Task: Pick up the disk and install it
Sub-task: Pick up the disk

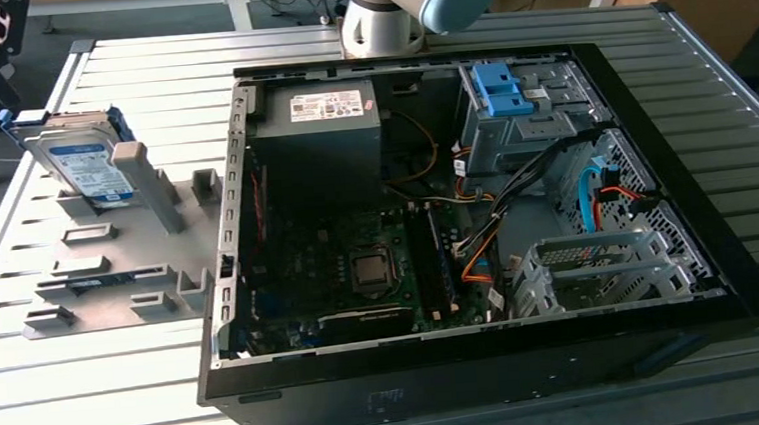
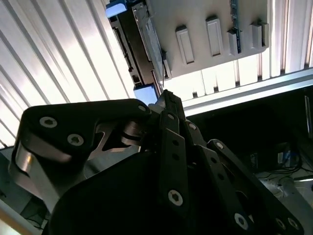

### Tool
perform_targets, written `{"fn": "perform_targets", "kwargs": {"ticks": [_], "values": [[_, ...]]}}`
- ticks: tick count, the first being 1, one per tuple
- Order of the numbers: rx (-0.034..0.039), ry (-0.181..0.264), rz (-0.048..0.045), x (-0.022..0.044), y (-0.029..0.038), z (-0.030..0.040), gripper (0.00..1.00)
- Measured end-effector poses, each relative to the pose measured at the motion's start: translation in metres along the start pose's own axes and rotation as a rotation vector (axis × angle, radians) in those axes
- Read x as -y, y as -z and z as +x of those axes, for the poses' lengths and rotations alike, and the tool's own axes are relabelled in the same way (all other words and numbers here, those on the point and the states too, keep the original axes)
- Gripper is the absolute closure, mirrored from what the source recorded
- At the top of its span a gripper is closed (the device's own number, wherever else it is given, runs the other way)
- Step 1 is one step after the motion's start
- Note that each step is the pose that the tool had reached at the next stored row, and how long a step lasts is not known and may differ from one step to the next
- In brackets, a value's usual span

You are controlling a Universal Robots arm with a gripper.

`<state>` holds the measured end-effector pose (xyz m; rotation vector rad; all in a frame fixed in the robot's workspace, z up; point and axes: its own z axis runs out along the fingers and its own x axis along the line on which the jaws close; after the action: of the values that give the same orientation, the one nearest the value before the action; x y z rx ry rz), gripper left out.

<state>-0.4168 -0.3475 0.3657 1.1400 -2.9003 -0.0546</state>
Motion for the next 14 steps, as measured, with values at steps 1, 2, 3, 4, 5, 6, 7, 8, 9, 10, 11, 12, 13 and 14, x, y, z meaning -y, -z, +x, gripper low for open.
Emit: {"fn": "perform_targets", "kwargs": {"ticks": [1,2,3,4,5,6,7,8,9,10,11,12,13,14], "values": [[-0.0006,0.013,0.0001,0.0000,0.0000,0.0000,0.89],[-0.0012,0.026,0.0002,0.0000,0.0000,0.0000,0.89],[-0.0016,0.040,0.0004,0.0000,-0.0001,0.0000,0.89],[-0.0021,0.051,0.0005,0.0000,-0.0001,0.0000,0.89],[-0.0025,0.062,0.0006,0.0000,-0.0002,0.0000,0.89],[-0.0031,0.072,0.0007,0.0000,-0.0002,0.0000,0.89],[-0.0034,0.081,0.0008,0.0000,-0.0003,0.0000,0.89],[-0.0037,0.088,0.0009,0.0000,-0.0003,0.0000,0.89],[-0.0038,0.091,0.0009,0.0000,-0.0003,0.0000,0.89],[-0.0039,0.092,0.0009,0.0000,-0.0004,0.0000,0.89],[-0.0039,0.092,0.0009,0.0000,-0.0003,0.0000,0.89],[-0.0039,0.092,0.0009,0.0000,-0.0003,0.0000,0.89],[-0.0039,0.092,0.0009,0.0000,-0.0004,0.0000,0.89],[-0.0039,0.092,0.0009,0.0000,-0.0003,0.0000,0.89]]}}
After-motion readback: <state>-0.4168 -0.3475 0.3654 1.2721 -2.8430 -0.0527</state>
